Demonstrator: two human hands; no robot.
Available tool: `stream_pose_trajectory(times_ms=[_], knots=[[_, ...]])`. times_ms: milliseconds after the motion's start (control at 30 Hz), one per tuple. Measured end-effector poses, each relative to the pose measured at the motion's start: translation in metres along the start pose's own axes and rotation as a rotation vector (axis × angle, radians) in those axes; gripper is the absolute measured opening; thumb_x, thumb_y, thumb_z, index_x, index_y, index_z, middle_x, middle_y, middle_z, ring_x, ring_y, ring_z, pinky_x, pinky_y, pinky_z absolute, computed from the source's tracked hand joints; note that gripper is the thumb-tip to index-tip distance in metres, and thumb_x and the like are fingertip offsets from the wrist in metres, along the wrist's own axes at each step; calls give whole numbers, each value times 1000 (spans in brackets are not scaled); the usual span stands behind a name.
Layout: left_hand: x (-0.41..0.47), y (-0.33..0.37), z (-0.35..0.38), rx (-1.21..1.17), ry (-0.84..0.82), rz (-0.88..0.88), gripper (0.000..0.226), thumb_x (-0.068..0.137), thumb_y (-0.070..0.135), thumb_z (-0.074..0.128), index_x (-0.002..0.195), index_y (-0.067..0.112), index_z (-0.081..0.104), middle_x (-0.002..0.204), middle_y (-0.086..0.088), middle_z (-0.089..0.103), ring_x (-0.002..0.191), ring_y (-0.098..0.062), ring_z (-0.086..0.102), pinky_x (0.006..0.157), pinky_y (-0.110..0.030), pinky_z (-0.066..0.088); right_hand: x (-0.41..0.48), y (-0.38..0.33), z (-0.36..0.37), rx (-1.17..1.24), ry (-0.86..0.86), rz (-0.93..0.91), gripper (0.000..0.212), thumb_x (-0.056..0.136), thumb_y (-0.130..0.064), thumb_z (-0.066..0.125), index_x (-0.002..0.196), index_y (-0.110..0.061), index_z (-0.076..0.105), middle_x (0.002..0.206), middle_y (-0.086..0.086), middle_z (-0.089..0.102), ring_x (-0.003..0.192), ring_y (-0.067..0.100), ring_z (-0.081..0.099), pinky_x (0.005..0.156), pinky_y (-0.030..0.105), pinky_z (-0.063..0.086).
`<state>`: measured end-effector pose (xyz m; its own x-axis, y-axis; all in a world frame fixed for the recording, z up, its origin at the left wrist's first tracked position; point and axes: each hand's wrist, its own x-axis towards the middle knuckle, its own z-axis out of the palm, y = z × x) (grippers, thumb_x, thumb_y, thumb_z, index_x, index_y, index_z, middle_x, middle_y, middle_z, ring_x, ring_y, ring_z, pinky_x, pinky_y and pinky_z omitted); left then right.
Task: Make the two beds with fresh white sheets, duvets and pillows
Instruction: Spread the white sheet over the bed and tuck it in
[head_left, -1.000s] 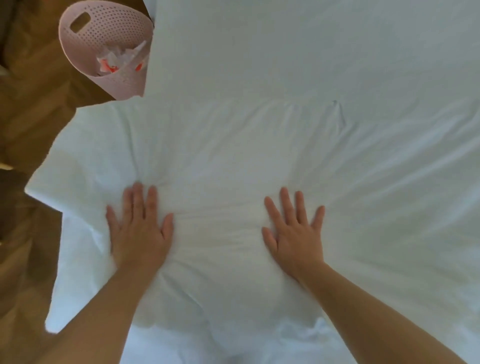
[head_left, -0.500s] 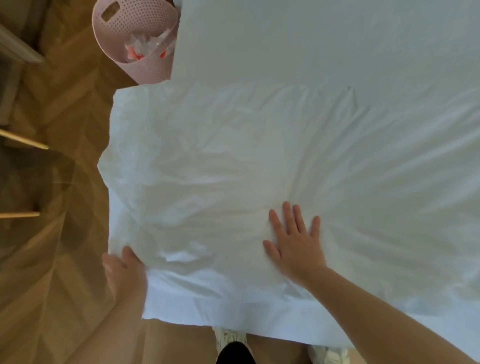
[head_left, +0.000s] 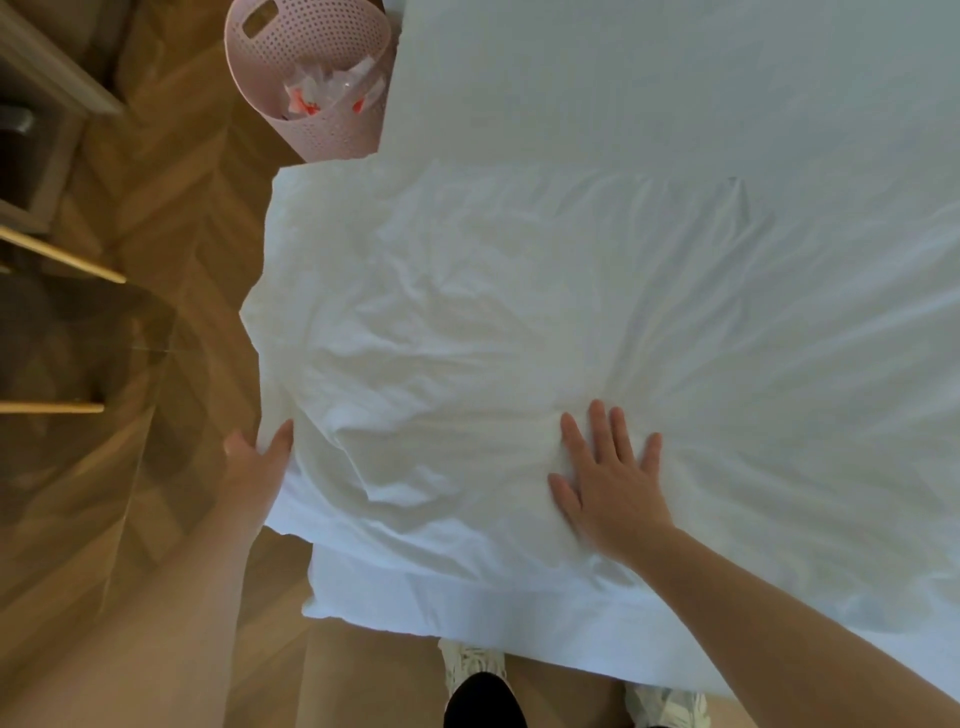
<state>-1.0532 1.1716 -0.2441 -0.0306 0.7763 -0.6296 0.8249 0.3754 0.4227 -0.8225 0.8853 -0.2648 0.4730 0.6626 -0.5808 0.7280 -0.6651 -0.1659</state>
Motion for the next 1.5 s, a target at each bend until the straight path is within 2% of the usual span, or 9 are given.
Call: stream_pose_trajectory(times_ms=[367, 500, 633, 867, 967, 1067, 1267, 1400, 1500], knots=[[-12, 14, -43, -49, -27, 99, 22, 93, 38, 60, 102, 19, 55, 86, 5, 56, 75, -13, 51, 78, -38, 40, 2, -53, -1, 20, 22, -44, 78, 84, -65, -3, 153, -32, -16, 161, 8, -24, 148, 34, -18, 114, 67, 1], [-12, 9, -49, 264, -17, 247, 30, 100, 48, 39, 103, 22, 54, 91, 1, 58, 80, -19, 53, 78, -37, 42, 0, -57, -9, 10, -39, -27, 75, 88, -62, 2, 153, -30, -15, 161, 8, -22, 149, 34, -15, 115, 65, 5], [-24, 3, -62, 638, 293, 511, 51, 99, 46, 16, 80, 12, 49, 61, -5, 52, 59, -21, 49, 59, -34, 39, -2, -65, -21, 32, -96, -21, 70, 98, -57, 20, 155, -28, -10, 162, 7, -18, 150, 33, -11, 116, 62, 10], [-27, -32, -74, 712, 330, 110, 59, 102, 46, 15, 103, 4, 58, 88, -18, 59, 84, -39, 57, 74, -47, 47, -15, -79, -37, 14, -159, -75, 79, 83, -59, -8, 155, -28, -5, 163, 8, -11, 150, 32, -5, 116, 58, 13], [-4, -13, -56, 585, 138, -3, 37, 104, 30, 33, 127, 7, 49, 121, -19, 57, 104, -37, 54, 91, -47, 47, -13, -72, -43, 6, -129, -87, 87, 74, -58, -15, 156, -29, -3, 163, 7, -12, 150, 31, -6, 116, 58, 13], [7, 26, -36, 307, 9, -5, 49, 94, 25, 41, 141, 12, 37, 128, -14, 51, 110, -34, 52, 93, -46, 45, -4, -69, -49, 27, -84, -70, 65, 99, -52, 15, 156, -29, -6, 162, 7, -17, 150, 30, -10, 117, 58, 10], [37, 100, -23, -76, 12, 277, 43, 94, 48, 47, 129, 24, 48, 119, 1, 59, 104, -21, 57, 92, -40, 47, 30, -77, -64, 65, 20, -67, 64, 102, -45, 29, 156, -28, -1, 163, 9, -12, 151, 29, -7, 118, 56, 10], [48, 121, -20, -53, 159, 425, 21, 94, 28, 49, 82, 11, 46, 73, -2, 41, 66, -15, 39, 63, -31, 37, 48, -76, -68, 107, 33, -49, 63, 101, -43, 34, 156, -28, 6, 164, 8, -8, 151, 29, -4, 118, 56, 13], [51, 117, -38, -90, 299, 417, 31, 96, 31, 46, 84, 2, 48, 70, -7, 39, 60, -15, 36, 59, -31, 35, 49, -78, -68, 129, 1, -43, 63, 101, -42, 34, 156, -28, 5, 164, 7, -8, 151, 28, -4, 119, 56, 11]])
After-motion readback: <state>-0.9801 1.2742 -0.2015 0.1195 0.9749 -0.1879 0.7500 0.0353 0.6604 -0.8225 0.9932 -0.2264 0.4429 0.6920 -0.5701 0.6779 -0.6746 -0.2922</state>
